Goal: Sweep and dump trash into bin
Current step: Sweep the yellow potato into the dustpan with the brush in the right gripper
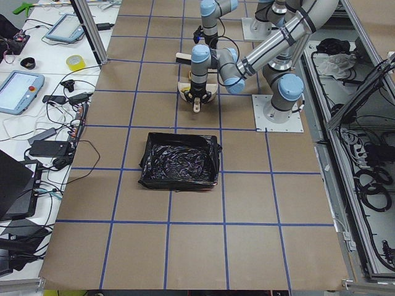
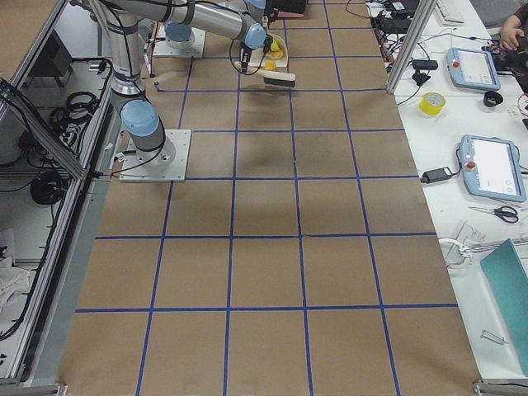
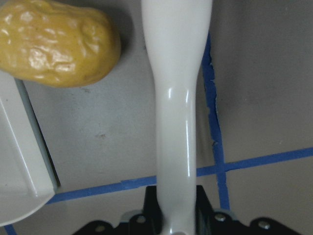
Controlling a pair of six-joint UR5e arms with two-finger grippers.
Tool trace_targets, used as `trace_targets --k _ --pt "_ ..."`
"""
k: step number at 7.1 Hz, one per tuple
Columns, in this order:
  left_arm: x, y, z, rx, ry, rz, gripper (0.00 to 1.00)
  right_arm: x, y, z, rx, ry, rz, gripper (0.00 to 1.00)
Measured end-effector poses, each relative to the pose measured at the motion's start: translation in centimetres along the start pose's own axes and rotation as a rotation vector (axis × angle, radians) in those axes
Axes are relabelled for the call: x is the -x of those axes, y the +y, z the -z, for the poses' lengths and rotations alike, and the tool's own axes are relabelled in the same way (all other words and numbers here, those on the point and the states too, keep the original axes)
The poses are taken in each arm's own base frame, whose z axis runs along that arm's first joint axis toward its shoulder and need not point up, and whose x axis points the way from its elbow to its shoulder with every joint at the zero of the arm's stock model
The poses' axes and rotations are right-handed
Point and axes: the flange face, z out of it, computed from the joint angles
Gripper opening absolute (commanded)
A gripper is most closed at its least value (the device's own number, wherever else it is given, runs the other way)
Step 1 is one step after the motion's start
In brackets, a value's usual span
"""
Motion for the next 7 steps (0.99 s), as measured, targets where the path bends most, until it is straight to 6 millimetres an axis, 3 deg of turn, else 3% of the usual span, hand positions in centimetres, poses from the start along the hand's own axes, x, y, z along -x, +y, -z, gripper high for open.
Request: trace_targets --k 4,5,7 --pt "0.2 -0.2 0.2 0.001 -0.006 0.006 0.05 3.8 1.2 -2.4 -0.047 -0.058 -0.009 0.00" --pt "0.2 -0.2 0.2 0.002 -0.007 0.006 0.05 6.0 1.8 -2.5 -0.053 -0.088 -0.010 0.00" --pt "0.2 -0.2 0.4 0.003 -0.011 0.004 0.05 12.4 3.2 -2.1 -0.057 -0.144 -0.044 0.00"
